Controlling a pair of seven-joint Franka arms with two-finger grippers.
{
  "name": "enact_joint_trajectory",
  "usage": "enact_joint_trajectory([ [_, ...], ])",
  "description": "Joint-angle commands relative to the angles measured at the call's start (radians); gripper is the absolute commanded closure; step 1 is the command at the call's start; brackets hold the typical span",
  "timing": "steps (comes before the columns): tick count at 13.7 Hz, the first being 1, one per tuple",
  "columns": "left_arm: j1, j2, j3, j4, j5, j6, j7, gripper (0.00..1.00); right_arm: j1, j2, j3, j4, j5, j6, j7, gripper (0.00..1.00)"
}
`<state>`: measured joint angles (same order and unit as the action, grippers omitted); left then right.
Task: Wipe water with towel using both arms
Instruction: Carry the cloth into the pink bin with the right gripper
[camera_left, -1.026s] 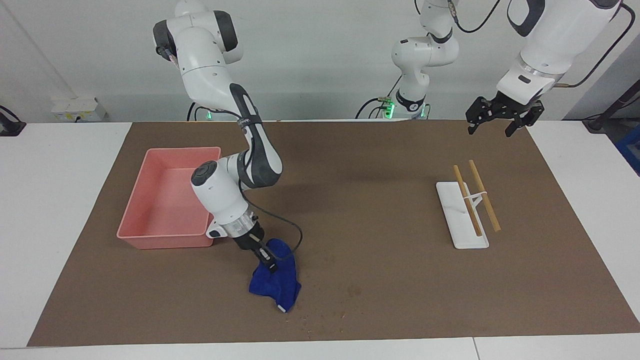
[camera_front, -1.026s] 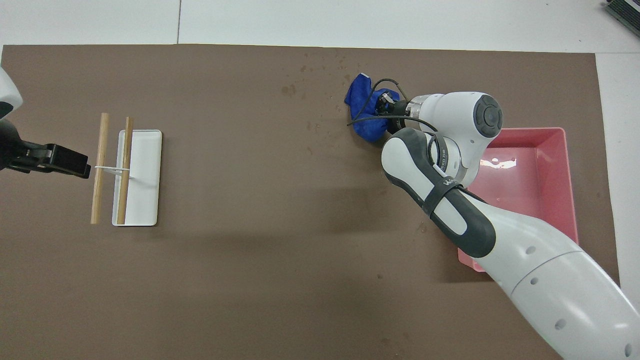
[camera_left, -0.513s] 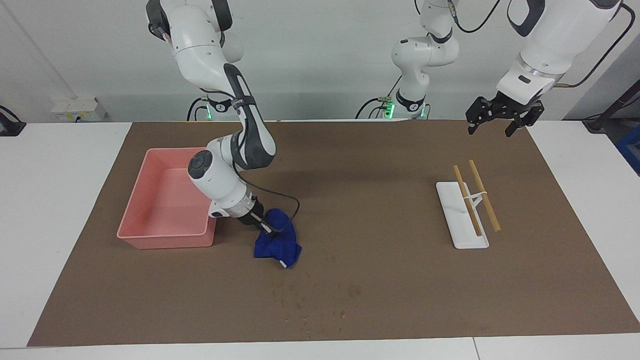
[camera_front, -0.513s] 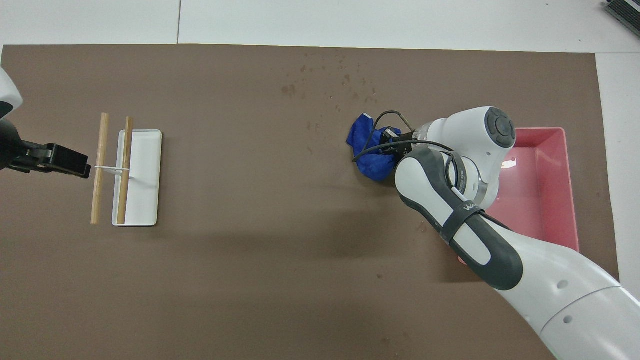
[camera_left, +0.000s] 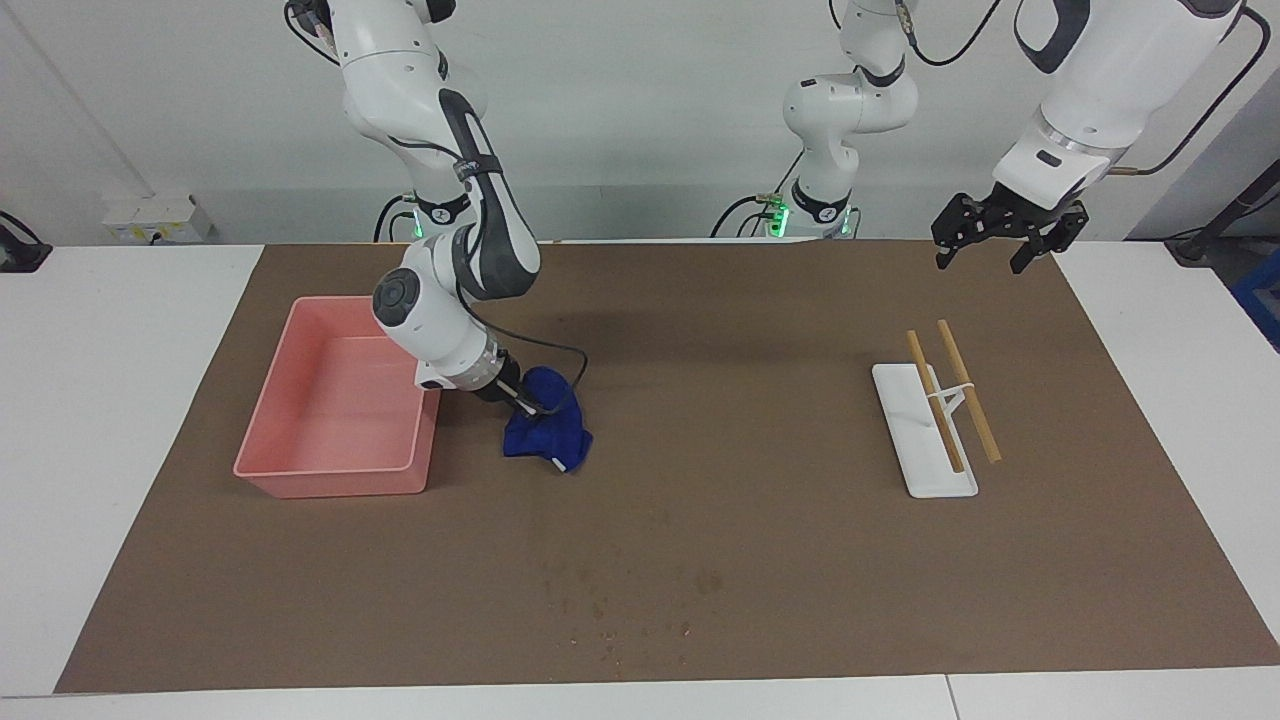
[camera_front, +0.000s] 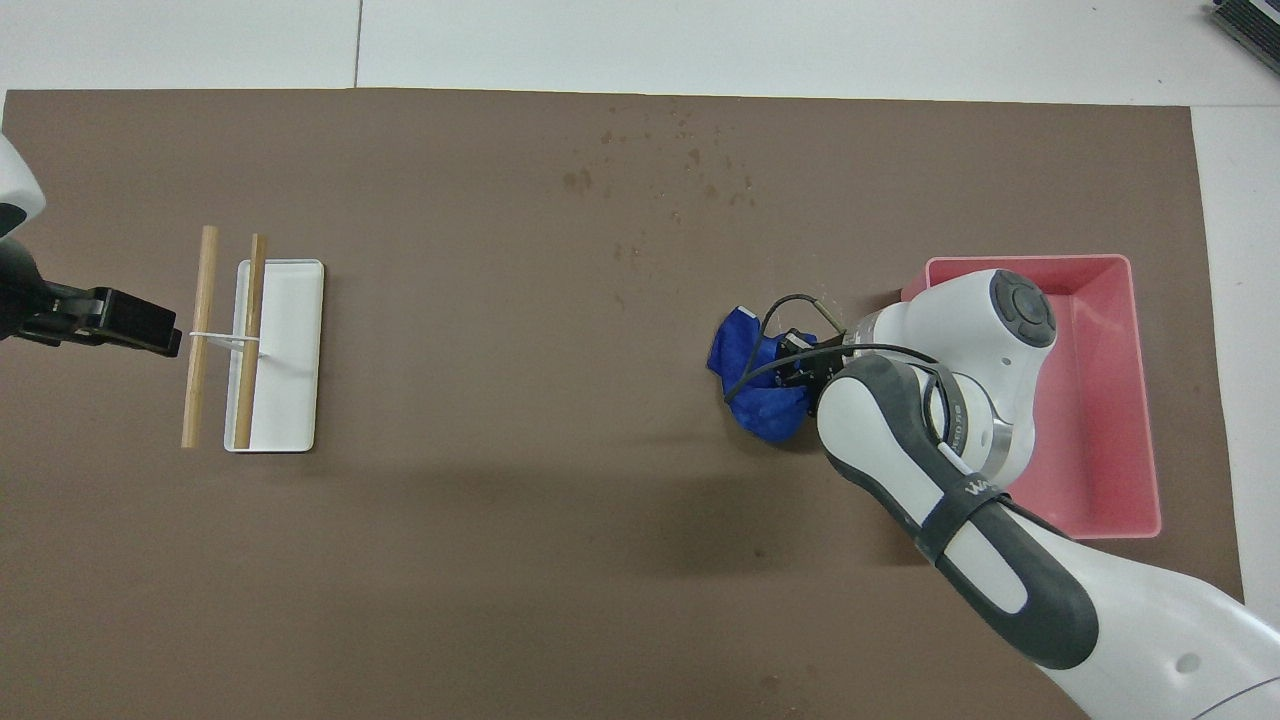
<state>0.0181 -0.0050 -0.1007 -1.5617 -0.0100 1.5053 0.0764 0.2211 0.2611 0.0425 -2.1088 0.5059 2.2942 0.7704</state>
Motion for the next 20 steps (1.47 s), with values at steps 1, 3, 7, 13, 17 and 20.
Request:
enact_joint_trajectory([
  [1, -0.006, -0.023, 0.007, -0.029, 0.013, 0.012, -0.001, 0.0, -0.034, -0.086, 0.005, -0.062, -0.015, -0.064, 0.001, 1.0],
  [3, -0.006, -0.024, 0.007, -0.029, 0.013, 0.012, -0.001, 0.0, -0.035, -0.126, -0.006, -0.028, -0.017, -0.125, 0.013, 1.0],
  [7, -0.006, -0.024, 0.007, -0.029, 0.013, 0.012, -0.001, 0.0, -0.087, -0.195, -0.02, 0.12, -0.117, -0.336, 0.047, 1.0],
  [13, -0.006, -0.024, 0.007, -0.029, 0.013, 0.01, -0.001, 0.0, -0.166, -0.313, -0.016, 0.214, -0.277, -0.531, 0.024, 1.0],
  [17, -0.006, -0.024, 0.007, -0.029, 0.013, 0.012, -0.001, 0.0, -0.227, -0.342, -0.016, 0.204, -0.391, -0.549, -0.155, 1.0],
  [20, -0.006, -0.023, 0.007, -0.029, 0.013, 0.01, -0.001, 0.0, -0.252, -0.356, -0.015, 0.141, -0.505, -0.488, -0.3, 1.0],
])
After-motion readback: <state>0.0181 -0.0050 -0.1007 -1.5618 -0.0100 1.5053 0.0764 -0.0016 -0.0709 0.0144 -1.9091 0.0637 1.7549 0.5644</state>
